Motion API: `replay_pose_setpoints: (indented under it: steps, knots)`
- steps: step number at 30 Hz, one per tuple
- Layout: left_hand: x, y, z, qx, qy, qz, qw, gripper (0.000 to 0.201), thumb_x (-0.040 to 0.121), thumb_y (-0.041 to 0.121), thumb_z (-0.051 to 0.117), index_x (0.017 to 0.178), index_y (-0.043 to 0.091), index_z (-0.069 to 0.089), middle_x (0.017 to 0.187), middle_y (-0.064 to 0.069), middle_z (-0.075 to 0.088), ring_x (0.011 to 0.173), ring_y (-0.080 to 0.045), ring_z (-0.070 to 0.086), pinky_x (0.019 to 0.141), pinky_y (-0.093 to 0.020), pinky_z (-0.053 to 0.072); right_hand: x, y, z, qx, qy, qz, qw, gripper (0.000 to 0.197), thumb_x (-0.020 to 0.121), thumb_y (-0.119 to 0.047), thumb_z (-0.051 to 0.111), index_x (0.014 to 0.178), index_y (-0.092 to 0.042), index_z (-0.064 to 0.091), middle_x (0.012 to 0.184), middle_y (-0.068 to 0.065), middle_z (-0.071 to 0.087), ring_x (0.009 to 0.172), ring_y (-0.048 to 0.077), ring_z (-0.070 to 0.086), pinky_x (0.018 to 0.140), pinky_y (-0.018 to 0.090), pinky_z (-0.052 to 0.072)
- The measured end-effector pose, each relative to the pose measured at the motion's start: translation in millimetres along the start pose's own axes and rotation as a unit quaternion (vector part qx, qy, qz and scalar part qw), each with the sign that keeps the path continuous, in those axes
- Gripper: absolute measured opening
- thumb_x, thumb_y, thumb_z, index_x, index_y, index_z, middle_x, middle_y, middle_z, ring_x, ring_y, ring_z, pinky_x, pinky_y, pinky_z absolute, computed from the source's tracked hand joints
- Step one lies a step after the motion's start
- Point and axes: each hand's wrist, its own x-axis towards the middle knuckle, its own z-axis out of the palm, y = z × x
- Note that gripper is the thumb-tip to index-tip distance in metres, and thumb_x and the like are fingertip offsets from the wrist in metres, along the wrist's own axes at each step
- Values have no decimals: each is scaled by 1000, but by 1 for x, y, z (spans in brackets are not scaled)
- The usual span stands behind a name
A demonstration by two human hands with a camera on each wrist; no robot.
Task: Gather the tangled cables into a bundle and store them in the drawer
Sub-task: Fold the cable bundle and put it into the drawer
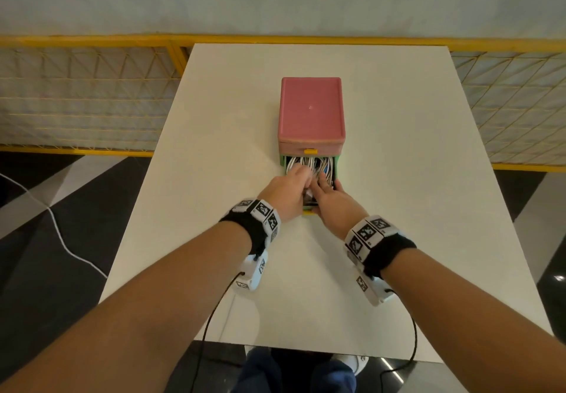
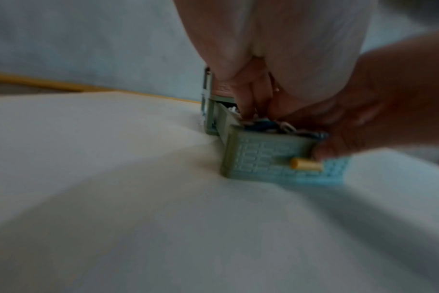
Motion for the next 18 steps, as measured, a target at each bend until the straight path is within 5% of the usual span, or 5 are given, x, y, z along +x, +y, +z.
replay_pose_setpoints:
  steps: [4,9,13,16,18]
  knots:
    - [-3,-15,-3,-79,74,-48,993,15,86,-7,53,95,4,56,102,-8,49,82,-30,58,77,-44,49,1,0,0,-32,-19,10,999,63,101,-12,33,147,1,-9,156,23,1,147,28,0,118,39,7]
    - [-10,8,3,140,-77,-61,985,48,95,-6,40,142,1,40,140,-13,39,130,-34,38,112,-35,26,-4,-5,2,-11,8,8,1000,73,96,0,37,146,-5,-17,156,23,2,146,29,1,120,41,9]
    - [-9,10,7,184,-129,-50,973,56,94,-6,40,148,-5,23,143,-16,29,125,-31,39,105,-30,31,-2,-10,-5,-50,-14,3,999,70,93,4,33,147,-2,-11,157,22,2,146,33,0,120,42,9]
    - [5,0,-15,79,-160,-76,981,45,94,-2,46,138,4,50,132,-11,46,111,-30,56,95,-33,44,2,-12,-13,-91,-40,7,995,68,92,4,35,146,4,-7,153,32,3,144,39,9,119,42,13]
    - [17,-4,-37,26,-81,-74,994,35,94,1,45,120,7,67,122,-10,59,105,-30,61,93,-38,48,3,-14,-15,-95,-56,13,994,69,92,4,37,146,5,-6,150,38,3,142,42,13,118,43,16]
